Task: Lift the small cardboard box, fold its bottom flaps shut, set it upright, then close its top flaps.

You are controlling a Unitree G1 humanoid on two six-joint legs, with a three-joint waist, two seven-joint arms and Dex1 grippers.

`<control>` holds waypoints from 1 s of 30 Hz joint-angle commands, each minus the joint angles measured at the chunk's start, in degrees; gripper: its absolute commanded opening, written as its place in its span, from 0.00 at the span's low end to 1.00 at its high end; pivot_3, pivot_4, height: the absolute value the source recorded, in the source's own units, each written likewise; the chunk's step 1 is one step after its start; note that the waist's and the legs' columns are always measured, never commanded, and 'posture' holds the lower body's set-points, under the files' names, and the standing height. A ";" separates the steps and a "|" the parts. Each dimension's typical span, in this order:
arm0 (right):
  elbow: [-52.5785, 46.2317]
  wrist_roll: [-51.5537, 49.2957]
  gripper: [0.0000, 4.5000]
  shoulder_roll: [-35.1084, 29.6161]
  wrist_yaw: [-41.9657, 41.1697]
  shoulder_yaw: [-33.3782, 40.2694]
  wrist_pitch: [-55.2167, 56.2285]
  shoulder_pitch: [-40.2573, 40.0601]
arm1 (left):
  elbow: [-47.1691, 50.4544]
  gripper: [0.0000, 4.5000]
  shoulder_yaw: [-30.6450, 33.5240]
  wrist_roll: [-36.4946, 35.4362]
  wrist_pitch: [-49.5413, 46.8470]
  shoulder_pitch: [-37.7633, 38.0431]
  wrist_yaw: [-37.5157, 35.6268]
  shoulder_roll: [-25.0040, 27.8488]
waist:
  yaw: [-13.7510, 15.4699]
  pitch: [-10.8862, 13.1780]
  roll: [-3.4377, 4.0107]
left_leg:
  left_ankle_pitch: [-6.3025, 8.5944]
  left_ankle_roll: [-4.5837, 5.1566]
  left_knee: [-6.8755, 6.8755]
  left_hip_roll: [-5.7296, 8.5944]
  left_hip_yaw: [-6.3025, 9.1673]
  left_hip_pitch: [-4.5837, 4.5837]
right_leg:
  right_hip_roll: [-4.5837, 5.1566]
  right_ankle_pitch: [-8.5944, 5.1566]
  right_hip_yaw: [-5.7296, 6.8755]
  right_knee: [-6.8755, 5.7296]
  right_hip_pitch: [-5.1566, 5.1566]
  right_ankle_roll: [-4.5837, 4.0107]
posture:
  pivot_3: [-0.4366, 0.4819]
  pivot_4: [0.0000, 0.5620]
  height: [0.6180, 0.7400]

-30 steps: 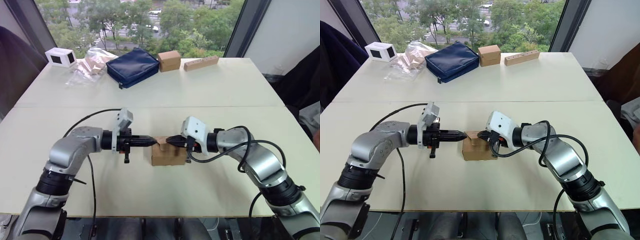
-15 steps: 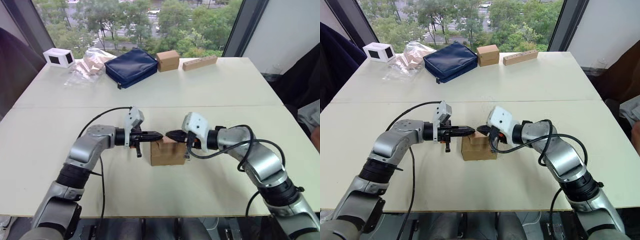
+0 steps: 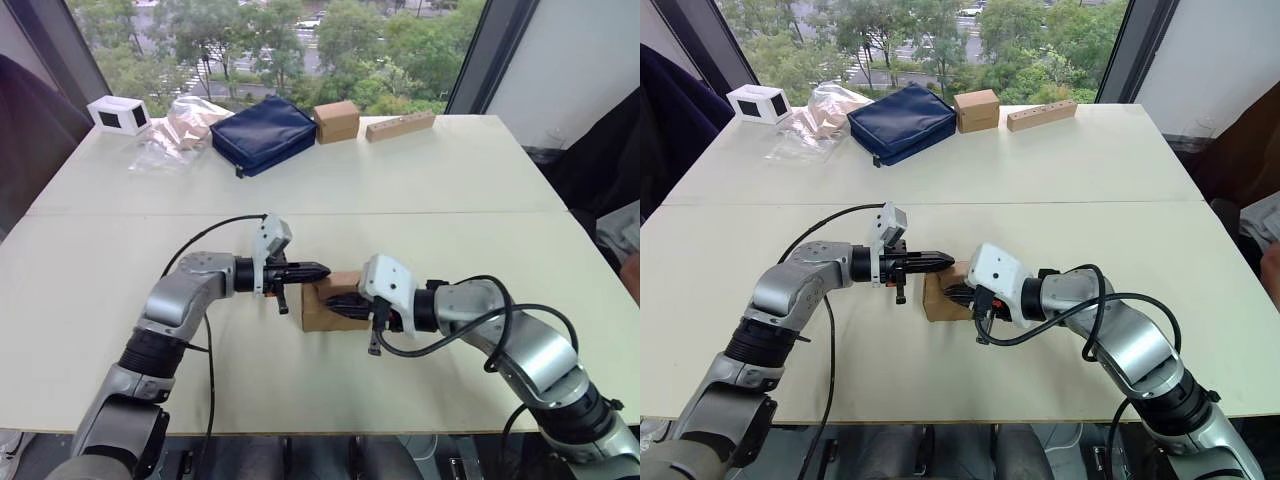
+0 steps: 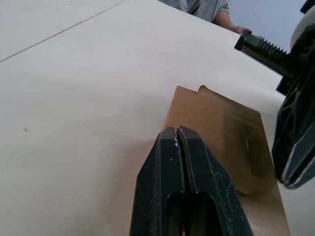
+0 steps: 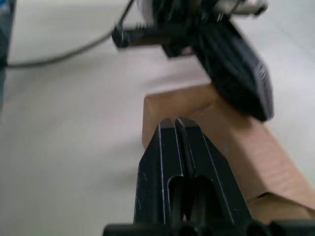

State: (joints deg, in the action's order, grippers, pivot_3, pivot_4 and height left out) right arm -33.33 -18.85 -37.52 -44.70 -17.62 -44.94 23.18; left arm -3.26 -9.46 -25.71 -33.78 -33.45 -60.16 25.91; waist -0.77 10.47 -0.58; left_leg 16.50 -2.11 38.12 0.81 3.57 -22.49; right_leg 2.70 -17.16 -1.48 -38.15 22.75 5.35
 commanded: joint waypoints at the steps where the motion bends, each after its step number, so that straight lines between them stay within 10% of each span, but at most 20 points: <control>1: 0.18 1.89 0.00 -1.15 -0.40 -0.60 2.17 0.48 | 1.71 0.00 1.90 -1.28 -0.63 -0.24 0.13 0.15 | 0.01 0.00 0.00 | 0.00 0.00 0.00 0.00 0.00 0.00 | 0.00 0.00 0.00 0.00 0.00 0.00 | 0.48 0.27 1.00; 30: 2.25 2.01 0.00 0.91 -0.08 1.24 -0.92 2.74 | 5.60 0.00 -1.22 1.85 0.79 1.11 -1.41 1.75 | 0.02 0.00 0.00 | 0.00 0.00 0.00 0.00 0.01 0.00 | 0.01 0.00 0.00 0.00 0.00 0.00 | 0.48 0.27 1.00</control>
State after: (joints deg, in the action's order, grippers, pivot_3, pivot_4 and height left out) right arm -28.99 -15.33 -37.00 -44.57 -18.21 -45.43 25.87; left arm 0.64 -10.31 -24.26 -34.20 -32.12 -60.96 26.94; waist -0.75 10.47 -0.58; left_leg 16.50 -2.12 38.12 0.81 3.58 -22.49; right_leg 2.71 -17.16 -1.48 -38.15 22.74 5.35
